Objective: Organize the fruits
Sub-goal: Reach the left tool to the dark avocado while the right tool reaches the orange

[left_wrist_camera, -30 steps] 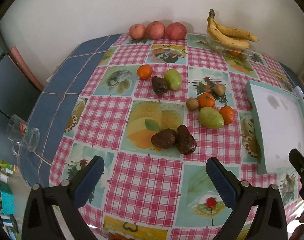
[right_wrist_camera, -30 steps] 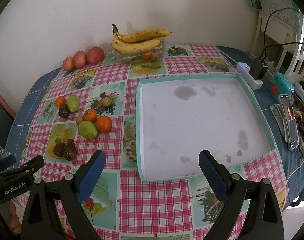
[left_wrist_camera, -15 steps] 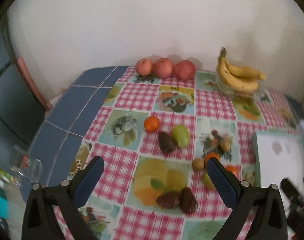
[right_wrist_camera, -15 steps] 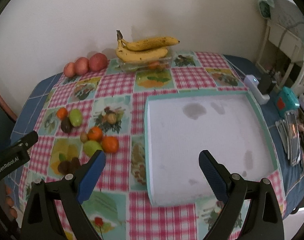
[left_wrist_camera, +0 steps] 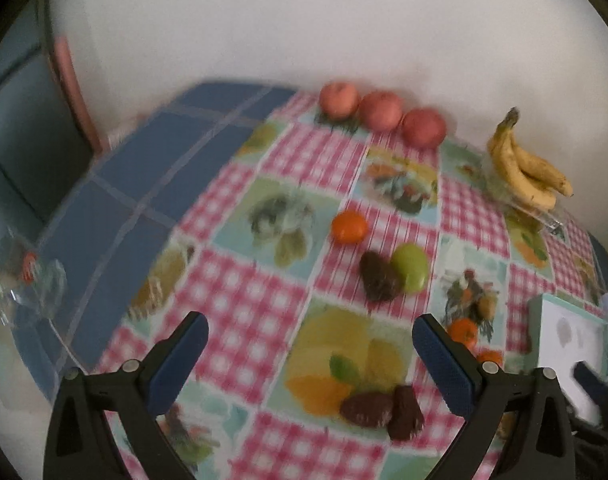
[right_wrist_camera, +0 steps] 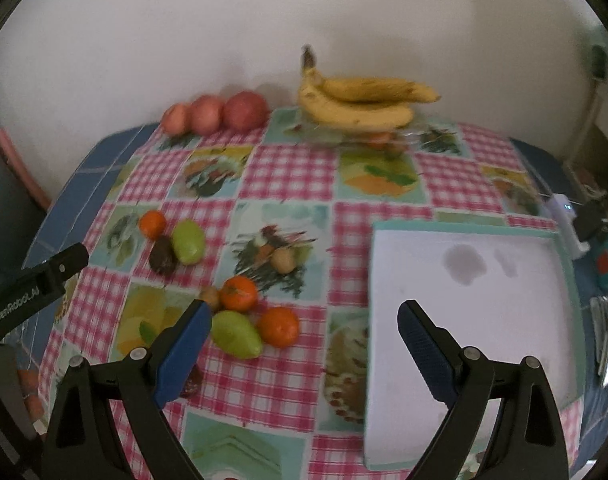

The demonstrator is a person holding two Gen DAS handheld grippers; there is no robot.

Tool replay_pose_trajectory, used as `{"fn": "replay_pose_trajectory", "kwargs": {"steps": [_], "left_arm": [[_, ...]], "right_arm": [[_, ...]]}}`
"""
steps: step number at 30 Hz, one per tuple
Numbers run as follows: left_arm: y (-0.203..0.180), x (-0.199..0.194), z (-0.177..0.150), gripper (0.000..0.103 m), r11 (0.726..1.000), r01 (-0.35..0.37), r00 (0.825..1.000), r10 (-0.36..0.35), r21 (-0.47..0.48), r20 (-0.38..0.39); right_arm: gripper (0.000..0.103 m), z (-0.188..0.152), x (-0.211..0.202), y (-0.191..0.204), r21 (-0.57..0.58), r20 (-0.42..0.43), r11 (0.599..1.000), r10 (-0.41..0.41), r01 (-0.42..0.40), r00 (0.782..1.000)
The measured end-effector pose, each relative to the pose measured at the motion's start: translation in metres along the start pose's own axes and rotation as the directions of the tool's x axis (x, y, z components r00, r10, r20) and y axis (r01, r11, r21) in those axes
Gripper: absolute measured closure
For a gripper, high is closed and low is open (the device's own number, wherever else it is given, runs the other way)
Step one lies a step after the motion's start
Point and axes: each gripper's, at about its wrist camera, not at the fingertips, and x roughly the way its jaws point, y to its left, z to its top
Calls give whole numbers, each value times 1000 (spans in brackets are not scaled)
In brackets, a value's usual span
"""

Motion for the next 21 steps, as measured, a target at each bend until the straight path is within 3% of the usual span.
{"fn": "replay_pose_trajectory", "kwargs": {"steps": [3, 7, 10, 14, 16, 21], "left_arm": [[7, 8, -4, 0, 997, 61, 997, -64, -49, -54], [-2, 16, -12, 1, 999, 39, 995, -40, -8, -92], [-2, 23, -18, 2, 997, 71, 988, -75, -34, -137], [-1, 36, -27, 17, 990, 111, 970, -126, -85, -209], [-4, 43, -32, 20, 988, 123, 961, -142, -91, -239], [-13, 56, -40, 27, 987, 129, 943, -151, -91, -297]], "right_arm": [[9, -4, 12, 9, -16, -40, 999, 51, -52, 998], [9, -8, 25, 12, -18, -71, 998, 56, -58, 996], [12, -8, 34, 1, 39, -91, 996, 88, -84, 992], [19, -9, 45, -8, 91, -121, 990, 117, -106, 986], [33, -9, 50, -10, 101, -128, 989, 124, -112, 984], [36, -8, 63, -11, 117, -141, 986, 139, -122, 980]]}}
